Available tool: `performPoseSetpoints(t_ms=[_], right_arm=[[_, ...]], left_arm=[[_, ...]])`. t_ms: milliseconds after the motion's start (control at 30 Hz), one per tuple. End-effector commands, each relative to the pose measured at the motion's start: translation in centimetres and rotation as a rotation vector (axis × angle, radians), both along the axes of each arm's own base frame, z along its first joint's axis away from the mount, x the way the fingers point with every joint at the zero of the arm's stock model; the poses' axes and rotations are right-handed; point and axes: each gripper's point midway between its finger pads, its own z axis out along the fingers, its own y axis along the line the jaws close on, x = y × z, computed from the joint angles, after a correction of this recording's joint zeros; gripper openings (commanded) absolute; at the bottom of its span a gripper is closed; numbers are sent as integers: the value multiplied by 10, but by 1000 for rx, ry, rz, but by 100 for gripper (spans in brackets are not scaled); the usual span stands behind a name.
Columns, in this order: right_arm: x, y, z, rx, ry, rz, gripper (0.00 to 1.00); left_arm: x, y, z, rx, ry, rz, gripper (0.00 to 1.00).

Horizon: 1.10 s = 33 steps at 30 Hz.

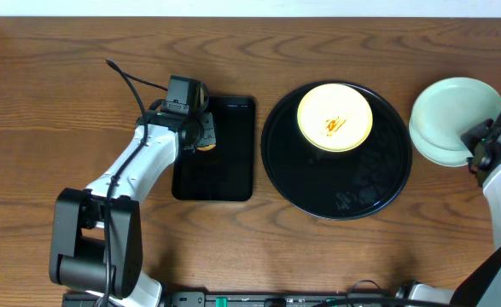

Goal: Clean dirty plates on tray and stack at the side

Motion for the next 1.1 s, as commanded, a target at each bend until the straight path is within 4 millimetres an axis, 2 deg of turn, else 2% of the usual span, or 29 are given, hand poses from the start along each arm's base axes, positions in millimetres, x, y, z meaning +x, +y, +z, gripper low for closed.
performPoseSetpoints(t_ms=[0,133,167,233,267,333,400,533,700,833,967,1067], right_arm=[[-9,-16,-12,21,5,-107,1],[-9,-22,-22,31,19,-120,1],[-8,-23,-22,31,16,-120,6],[0,-19,-22,47,-7,-78,24],[7,-14,-21,57,-22,-27,27],[29,6,-14,91,-81,150,30],[42,23,-8,120,-122,263,31],[61,72,12,170,-181,524,33],[71,119,43,183,-133,734,38],[72,153,68,137,-66,895,50],[67,182,67,160,-31,965,49],[65,203,48,178,13,1022,52]], left_arm=[[0,1,0,3,0,5,7],[0,1,0,3,0,5,7],[0,1,0,3,0,5,8],[0,1,0,3,0,5,7],[0,1,0,3,0,5,8],[0,1,0,3,0,6,7],[0,1,0,3,0,5,7],[0,1,0,3,0,5,8],[0,1,0,3,0,5,8],[0,1,0,3,0,6,7],[0,1,0,3,0,5,7],[0,1,0,3,0,6,7]])
